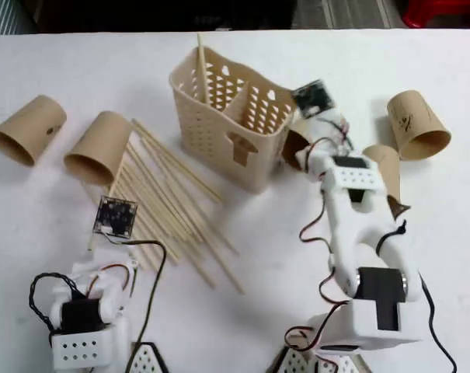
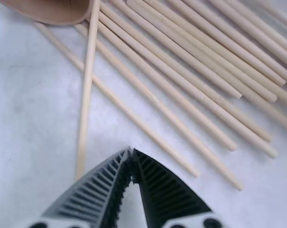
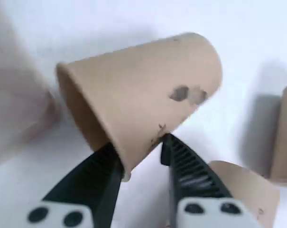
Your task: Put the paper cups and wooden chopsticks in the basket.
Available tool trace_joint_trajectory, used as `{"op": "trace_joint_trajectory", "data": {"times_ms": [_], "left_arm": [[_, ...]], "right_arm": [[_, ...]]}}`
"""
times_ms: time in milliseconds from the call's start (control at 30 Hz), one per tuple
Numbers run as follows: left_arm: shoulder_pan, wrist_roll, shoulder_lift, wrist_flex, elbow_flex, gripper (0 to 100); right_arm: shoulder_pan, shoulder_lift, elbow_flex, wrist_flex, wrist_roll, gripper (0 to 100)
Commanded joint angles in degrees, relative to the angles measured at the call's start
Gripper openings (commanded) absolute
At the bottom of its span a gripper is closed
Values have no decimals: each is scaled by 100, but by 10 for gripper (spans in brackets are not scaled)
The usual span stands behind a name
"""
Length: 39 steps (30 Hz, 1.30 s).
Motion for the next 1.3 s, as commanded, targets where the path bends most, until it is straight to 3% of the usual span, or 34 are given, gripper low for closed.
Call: {"op": "trace_joint_trajectory", "data": {"times_ms": [0,333,633,833,1267], "left_arm": [[-66,-44,-48,-18,-44,24],[-66,-44,-48,-18,-44,24],[-66,-44,-48,-18,-44,24],[-66,-44,-48,-18,-44,24],[-66,-44,-48,-18,-44,24]], "right_arm": [[295,-286,-413,163,9,22],[884,-1754,-440,611,9,19],[936,-3767,-448,1516,0,19],[910,-5024,-501,1833,-404,19],[-637,-4813,-2919,4092,-782,19]]}}
